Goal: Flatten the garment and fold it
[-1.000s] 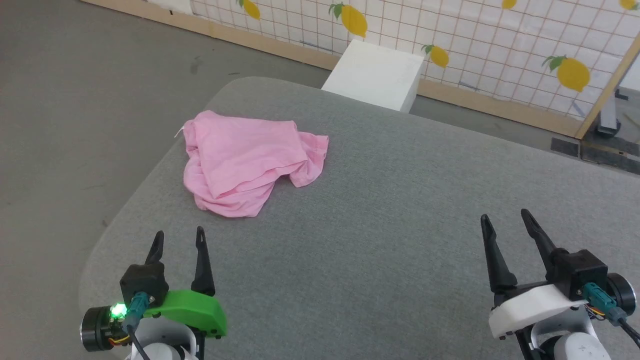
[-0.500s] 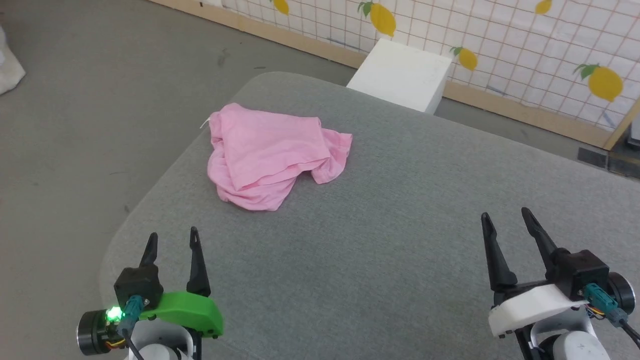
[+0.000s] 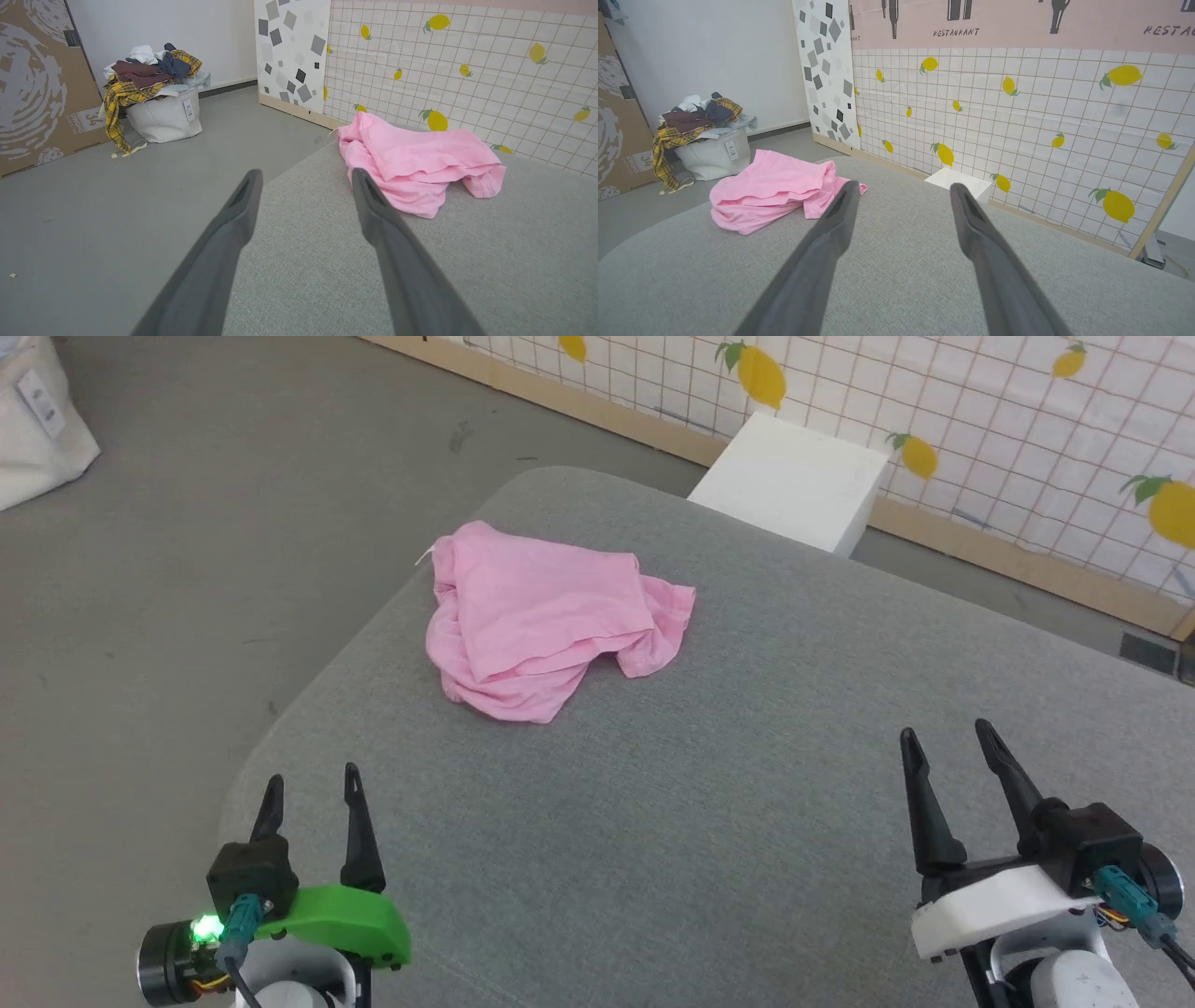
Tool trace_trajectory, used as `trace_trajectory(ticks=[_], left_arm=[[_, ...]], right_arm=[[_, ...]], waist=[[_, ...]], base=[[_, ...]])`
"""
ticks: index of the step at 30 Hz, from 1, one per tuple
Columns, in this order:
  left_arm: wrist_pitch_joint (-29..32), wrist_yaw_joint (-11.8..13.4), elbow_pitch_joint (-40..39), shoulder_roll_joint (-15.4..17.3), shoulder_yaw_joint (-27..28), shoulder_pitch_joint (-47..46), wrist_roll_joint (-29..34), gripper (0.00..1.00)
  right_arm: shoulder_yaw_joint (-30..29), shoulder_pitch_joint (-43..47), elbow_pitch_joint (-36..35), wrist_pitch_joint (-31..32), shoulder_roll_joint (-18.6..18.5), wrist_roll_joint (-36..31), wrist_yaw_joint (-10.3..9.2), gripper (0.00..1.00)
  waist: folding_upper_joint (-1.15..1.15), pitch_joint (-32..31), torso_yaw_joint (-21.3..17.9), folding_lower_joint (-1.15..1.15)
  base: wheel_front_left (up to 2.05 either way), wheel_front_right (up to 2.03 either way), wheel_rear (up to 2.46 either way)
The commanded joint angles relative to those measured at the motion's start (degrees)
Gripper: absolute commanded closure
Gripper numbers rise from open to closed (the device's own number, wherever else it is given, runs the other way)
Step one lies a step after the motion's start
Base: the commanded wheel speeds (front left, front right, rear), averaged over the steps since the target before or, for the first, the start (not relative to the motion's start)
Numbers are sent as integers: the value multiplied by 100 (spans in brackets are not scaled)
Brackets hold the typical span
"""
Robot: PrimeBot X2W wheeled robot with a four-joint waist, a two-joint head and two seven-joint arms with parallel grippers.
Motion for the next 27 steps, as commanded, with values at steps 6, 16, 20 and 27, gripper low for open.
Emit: trace_trajectory(ticks=[6,16,20,27], left_arm=[[-147,109,104,89,-39,-145,-172,0],[-223,138,19,137,43,-378,-377,0],[-154,-22,141,259,159,-958,-572,0],[629,-402,646,556,525,-2306,-1292,0]], right_arm=[[-29,-149,100,-154,8,70,-9,0],[93,-447,-72,-125,8,-31,-10,0],[247,-768,-270,-23,8,-163,-10,0],[360,-1349,-420,-15,8,-328,-10,0]], waist=[[0,33,174,0],[0,699,-120,0],[0,1433,-579,0],[0,2658,-1384,0]], base=[[0,0,0],[0,0,0],[0,0,0],[0,0,0]])
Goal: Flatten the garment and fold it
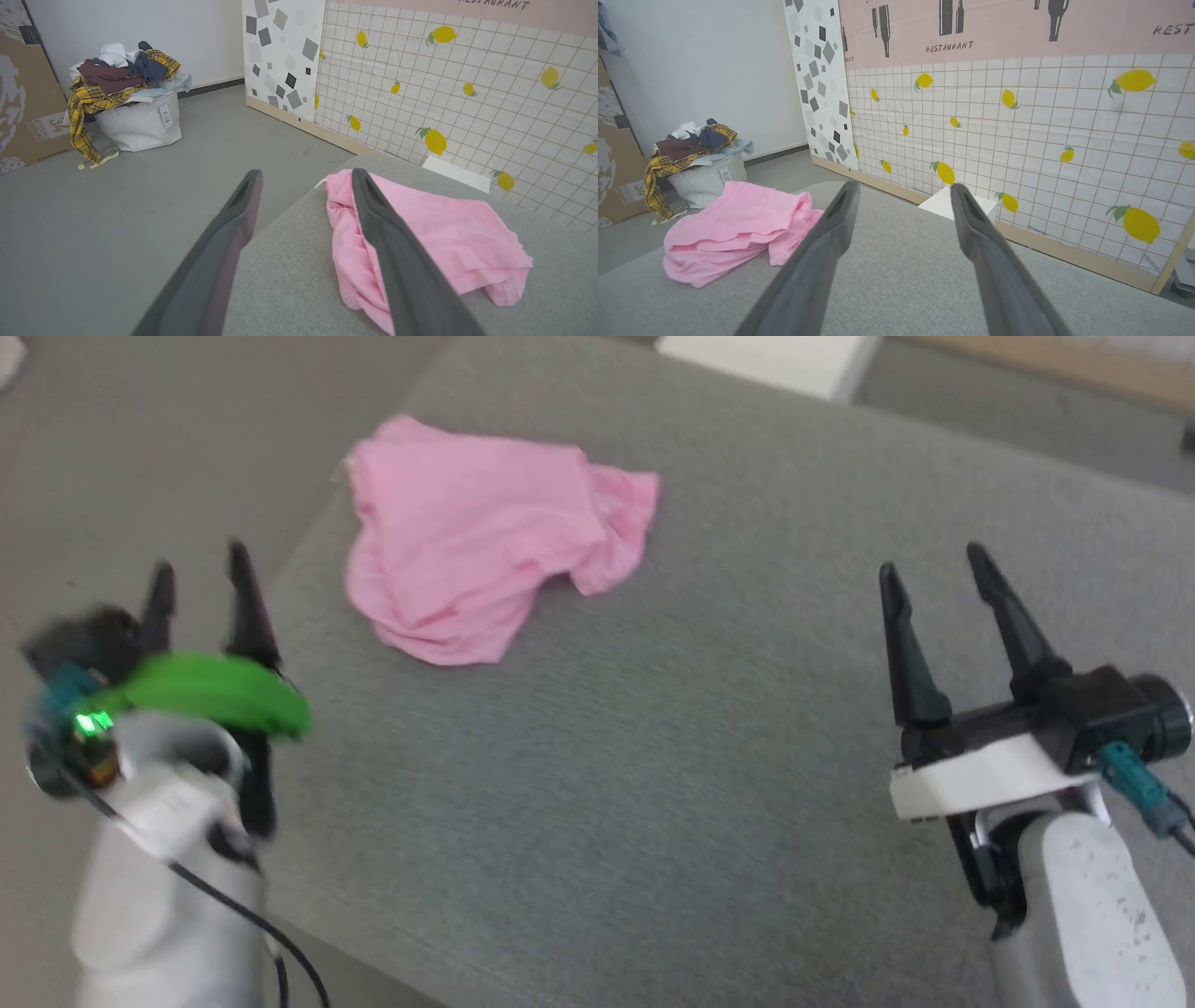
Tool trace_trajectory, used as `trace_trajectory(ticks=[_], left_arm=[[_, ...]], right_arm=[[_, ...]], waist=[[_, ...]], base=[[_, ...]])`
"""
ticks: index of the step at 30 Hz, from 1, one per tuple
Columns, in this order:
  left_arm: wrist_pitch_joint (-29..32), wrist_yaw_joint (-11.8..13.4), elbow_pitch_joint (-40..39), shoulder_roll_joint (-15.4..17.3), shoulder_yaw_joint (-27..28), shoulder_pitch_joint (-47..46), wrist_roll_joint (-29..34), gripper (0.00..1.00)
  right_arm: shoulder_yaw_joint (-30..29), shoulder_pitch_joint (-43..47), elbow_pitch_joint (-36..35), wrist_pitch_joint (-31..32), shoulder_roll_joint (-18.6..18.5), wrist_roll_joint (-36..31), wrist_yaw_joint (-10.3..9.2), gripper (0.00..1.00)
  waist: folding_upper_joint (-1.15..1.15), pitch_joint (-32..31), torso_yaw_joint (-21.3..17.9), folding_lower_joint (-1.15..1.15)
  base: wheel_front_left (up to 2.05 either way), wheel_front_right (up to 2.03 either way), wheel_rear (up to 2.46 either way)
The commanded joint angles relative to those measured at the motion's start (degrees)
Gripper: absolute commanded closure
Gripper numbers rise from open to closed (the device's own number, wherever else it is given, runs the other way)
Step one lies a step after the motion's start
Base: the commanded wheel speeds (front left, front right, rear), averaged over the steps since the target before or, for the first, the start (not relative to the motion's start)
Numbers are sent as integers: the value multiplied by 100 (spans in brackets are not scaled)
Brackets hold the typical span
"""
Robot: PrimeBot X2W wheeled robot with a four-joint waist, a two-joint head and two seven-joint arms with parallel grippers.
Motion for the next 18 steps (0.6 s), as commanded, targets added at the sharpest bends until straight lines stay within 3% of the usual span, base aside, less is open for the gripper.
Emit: trace_trajectory(ticks=[1,4,10,17,18], left_arm=[[215,-142,201,84,203,-440,-379,0],[714,-234,558,210,342,-800,-710,0],[1822,-132,1061,295,653,-1125,-1379,0],[3423,126,1491,423,346,-712,-1475,0],[3638,140,1462,431,307,-628,-1504,7]], right_arm=[[20,-201,-10,-42,-7,-13,-10,0],[8,-385,41,-110,-7,36,-10,0],[-1,-542,223,-231,-7,234,-10,0],[31,-566,479,-290,-7,393,-10,0],[22,-570,492,-293,-7,404,-10,0]], waist=[[0,1509,-1283,0],[0,1868,-1588,0],[0,2283,-2018,0],[0,2124,-2149,0],[0,2055,-2140,0]], base=[[0,0,0],[0,0,0],[0,0,0],[0,0,0],[0,0,0]])
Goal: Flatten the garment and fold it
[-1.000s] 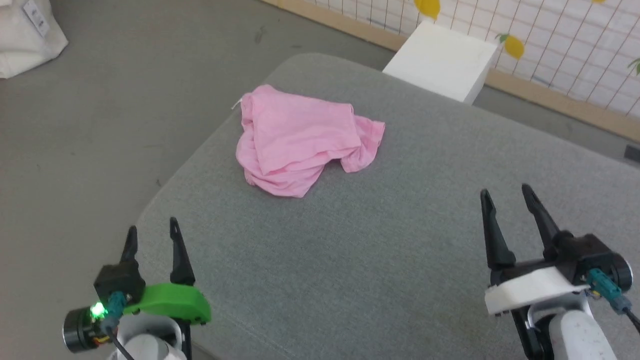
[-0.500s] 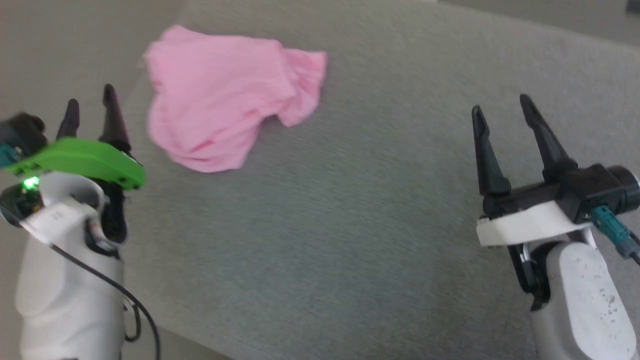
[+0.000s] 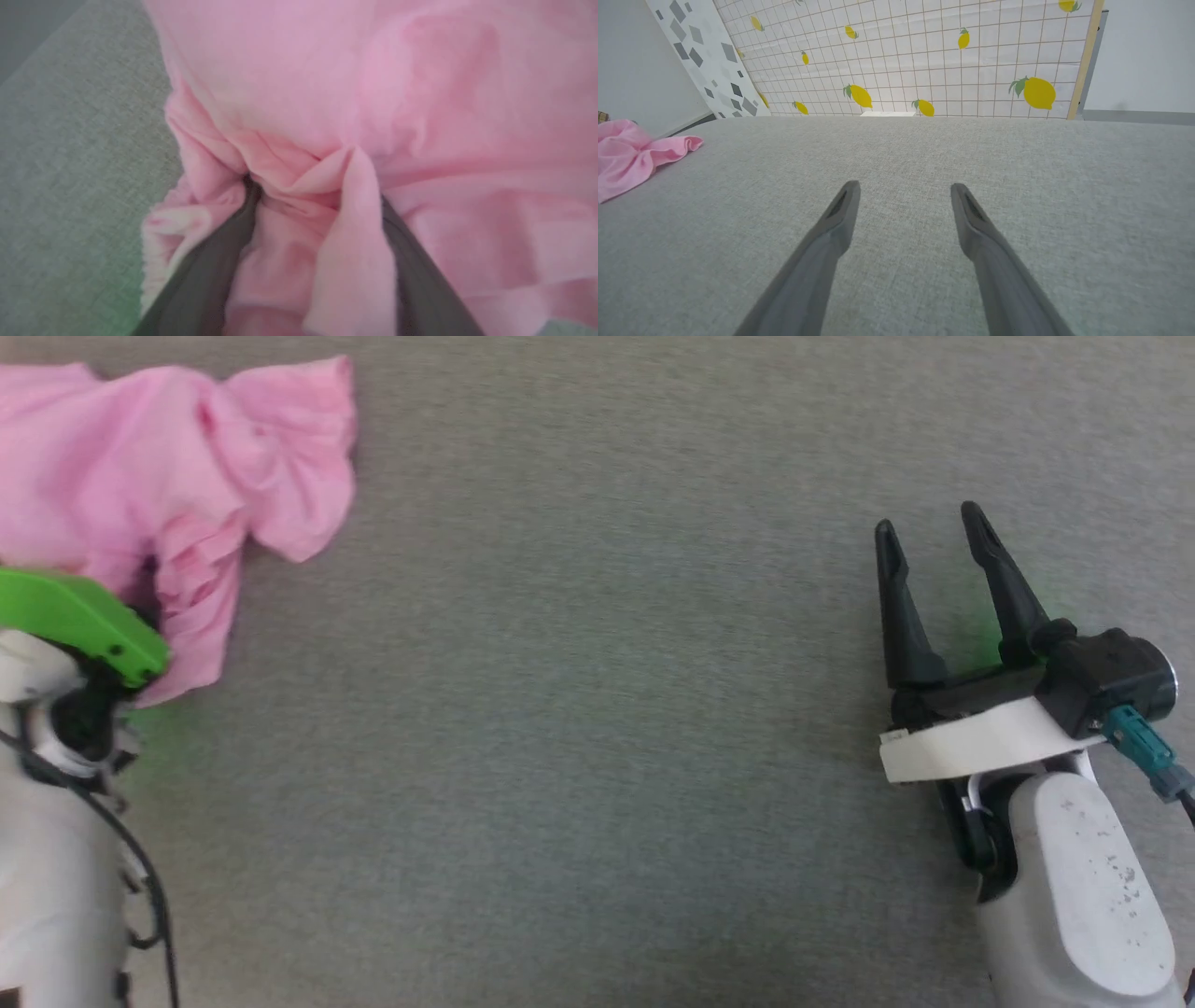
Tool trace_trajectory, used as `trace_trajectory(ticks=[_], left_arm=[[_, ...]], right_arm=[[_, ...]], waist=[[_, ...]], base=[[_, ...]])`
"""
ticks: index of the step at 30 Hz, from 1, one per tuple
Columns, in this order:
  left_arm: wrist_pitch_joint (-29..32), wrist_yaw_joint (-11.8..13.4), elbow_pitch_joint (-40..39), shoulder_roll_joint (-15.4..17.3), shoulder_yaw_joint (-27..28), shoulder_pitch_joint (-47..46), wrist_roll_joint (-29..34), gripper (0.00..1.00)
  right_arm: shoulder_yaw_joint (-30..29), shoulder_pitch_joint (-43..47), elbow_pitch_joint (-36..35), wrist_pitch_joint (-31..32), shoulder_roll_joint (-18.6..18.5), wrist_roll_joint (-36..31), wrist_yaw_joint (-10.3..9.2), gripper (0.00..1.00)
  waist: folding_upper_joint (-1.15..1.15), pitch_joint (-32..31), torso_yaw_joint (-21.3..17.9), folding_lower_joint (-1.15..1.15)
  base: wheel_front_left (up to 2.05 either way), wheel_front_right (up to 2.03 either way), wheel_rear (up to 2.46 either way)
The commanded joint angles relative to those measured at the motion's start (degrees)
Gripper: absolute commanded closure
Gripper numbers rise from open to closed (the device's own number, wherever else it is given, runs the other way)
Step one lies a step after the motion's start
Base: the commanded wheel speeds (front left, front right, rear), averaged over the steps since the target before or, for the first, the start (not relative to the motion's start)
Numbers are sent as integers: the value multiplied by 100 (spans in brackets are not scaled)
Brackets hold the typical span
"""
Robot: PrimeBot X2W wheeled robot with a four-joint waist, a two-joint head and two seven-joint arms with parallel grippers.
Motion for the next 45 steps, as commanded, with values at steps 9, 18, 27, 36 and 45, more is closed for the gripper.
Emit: trace_trajectory(ticks=[9,18,27,36,45], left_arm=[[-1382,112,-567,2,-6,610,589,100],[-3478,143,-1624,334,-286,348,1659,100],[-3504,55,-2816,-382,-1335,50,1896,100],[-3215,-311,-2549,-1127,-2364,89,1671,100],[-1346,-777,-859,-1388,-3428,694,1056,80]], right_arm=[[-8,215,118,-26,-7,142,-10,0],[-121,762,266,-26,-7,287,-10,0],[-153,1052,293,-27,-7,303,-10,0],[-108,1150,316,-27,-7,341,-10,0],[-178,1213,210,-27,-7,407,-10,0]], waist=[[-1,-868,-183,0],[-1,-2054,-232,0],[-1,-2619,-689,0],[-1,-2764,-1566,0],[-1,-2536,-2054,0]], base=[[0,0,0],[0,0,0],[0,0,0],[0,0,0],[0,0,0]])
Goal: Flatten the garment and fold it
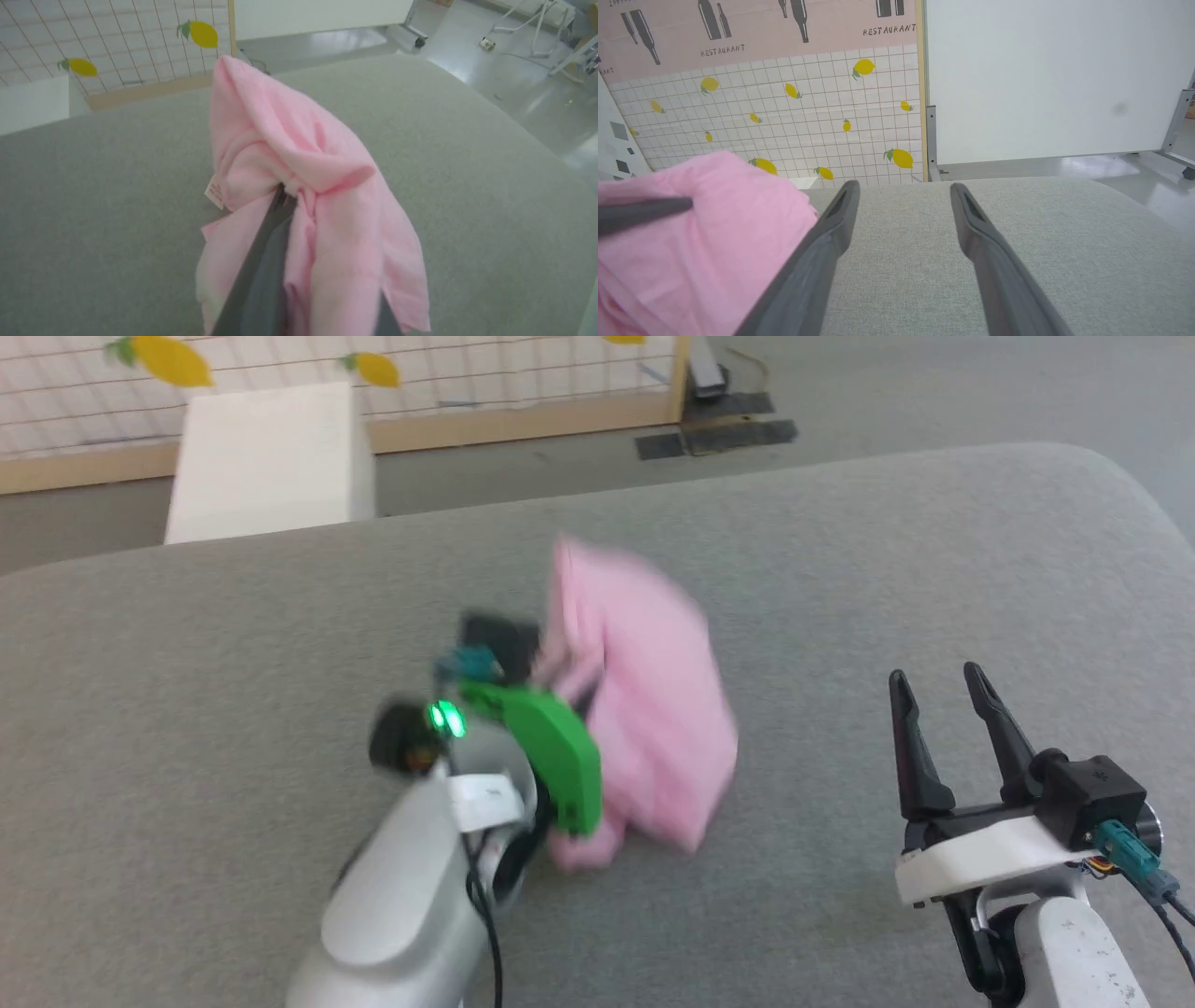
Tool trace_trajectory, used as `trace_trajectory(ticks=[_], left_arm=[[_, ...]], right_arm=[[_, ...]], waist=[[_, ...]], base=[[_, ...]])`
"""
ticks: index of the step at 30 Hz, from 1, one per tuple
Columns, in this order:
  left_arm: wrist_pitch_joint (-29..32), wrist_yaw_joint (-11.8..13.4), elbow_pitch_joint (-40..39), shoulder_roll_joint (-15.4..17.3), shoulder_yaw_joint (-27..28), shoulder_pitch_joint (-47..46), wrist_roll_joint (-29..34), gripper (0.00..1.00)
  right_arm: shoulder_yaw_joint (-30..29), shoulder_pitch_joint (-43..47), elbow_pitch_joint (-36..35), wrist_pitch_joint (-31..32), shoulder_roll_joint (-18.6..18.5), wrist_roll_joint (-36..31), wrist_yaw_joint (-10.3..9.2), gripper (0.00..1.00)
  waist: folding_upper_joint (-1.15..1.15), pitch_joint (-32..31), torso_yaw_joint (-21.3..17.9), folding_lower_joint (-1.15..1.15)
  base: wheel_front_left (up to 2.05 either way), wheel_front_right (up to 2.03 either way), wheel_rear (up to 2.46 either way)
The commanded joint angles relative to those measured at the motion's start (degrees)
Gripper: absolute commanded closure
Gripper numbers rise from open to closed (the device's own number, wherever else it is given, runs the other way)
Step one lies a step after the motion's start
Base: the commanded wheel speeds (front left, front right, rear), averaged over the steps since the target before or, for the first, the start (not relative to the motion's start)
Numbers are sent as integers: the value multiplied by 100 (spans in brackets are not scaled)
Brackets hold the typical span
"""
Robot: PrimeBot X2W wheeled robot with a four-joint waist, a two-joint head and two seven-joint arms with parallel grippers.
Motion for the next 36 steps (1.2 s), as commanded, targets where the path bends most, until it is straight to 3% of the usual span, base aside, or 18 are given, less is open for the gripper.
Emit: trace_trajectory(ticks=[1,2,3,4,8,11,15,20,25,32,36], left_arm=[[309,-42,231,19,-92,134,-91,60],[524,-42,393,31,-157,186,-111,51],[738,-51,562,48,-233,240,-125,13],[932,-34,716,49,-275,299,-160,0],[1338,-36,916,38,-377,421,-274,0],[1058,13,762,17,-248,440,-358,0],[169,57,352,39,77,451,-401,0],[-1436,407,-171,182,595,517,-111,0],[-2476,699,-485,414,981,870,133,0],[-2736,818,-868,650,1462,1597,345,0],[-2741,744,-1136,600,1691,1903,500,0]], right_arm=[[16,0,-30,-28,4,58,-9,0],[21,-8,-34,-28,4,66,-9,0],[25,-17,-39,-28,4,74,-9,0],[28,-23,-40,-28,4,82,-9,0],[23,-18,-46,-28,4,64,-9,0],[9,-15,-43,-28,4,43,-9,0],[3,-19,-61,-28,4,25,-9,0],[36,10,-95,-28,4,-34,-9,0],[203,40,-138,-17,4,-94,-9,0],[1006,1,-422,281,4,-49,-9,0],[1761,22,-480,962,4,0,-9,0]], waist=[[0,125,-258,0],[0,141,-270,0],[0,162,-278,0],[0,181,-273,0],[0,212,-161,0],[0,195,-18,0],[0,162,196,0],[0,115,495,0],[0,61,745,0],[0,47,984,0],[0,63,1188,0]], base=[[0,0,0],[0,0,0],[0,0,0],[0,0,0],[0,0,0],[0,0,0],[0,0,0],[0,0,0],[0,0,0],[0,0,0],[0,0,0]])
